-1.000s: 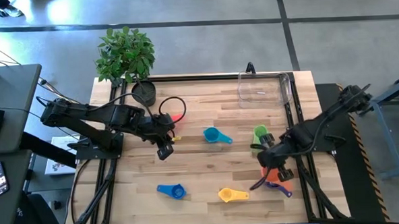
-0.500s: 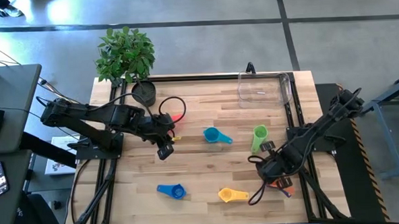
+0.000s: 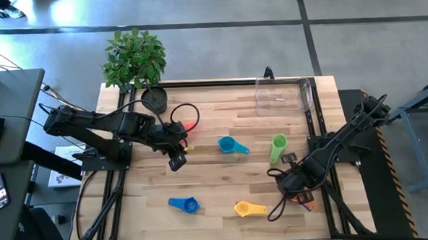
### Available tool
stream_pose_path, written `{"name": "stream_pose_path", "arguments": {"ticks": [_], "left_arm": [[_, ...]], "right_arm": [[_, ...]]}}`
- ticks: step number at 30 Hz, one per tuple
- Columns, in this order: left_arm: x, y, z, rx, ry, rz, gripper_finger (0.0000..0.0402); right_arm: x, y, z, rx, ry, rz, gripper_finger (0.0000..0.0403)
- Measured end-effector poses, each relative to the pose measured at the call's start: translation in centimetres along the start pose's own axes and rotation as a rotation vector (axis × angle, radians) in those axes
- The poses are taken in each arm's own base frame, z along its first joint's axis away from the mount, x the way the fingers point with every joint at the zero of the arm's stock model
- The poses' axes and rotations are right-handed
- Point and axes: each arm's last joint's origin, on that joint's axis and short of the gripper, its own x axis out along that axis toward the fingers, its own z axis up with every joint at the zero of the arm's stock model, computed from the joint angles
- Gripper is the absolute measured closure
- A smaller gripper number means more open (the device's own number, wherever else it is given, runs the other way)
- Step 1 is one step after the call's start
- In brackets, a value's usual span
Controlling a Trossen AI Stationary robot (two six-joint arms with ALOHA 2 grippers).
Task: Nest measuring cups in basket
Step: Stack the orange measuring cup on top of the purple measuring cup
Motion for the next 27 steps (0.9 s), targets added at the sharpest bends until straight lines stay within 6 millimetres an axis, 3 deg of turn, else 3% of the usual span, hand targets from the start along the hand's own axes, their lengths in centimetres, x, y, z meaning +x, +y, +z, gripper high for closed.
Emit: {"name": "stream_pose_path", "arguments": {"ticks": [22, 27], "left_arm": [[0.0, 0.0, 0.0, 0.001, 0.0, 0.0, 0.0371], [0.01, 0.0, -0.01, 0.002, 0.0, 0.0, 0.0371]], "right_arm": [[0.02, -0.02, -0.04, 0.042, 0.006, -0.002, 0.04], [0.84, 0.21, 0.31, 0.044, 0.042, -0.001, 0.04]]}}
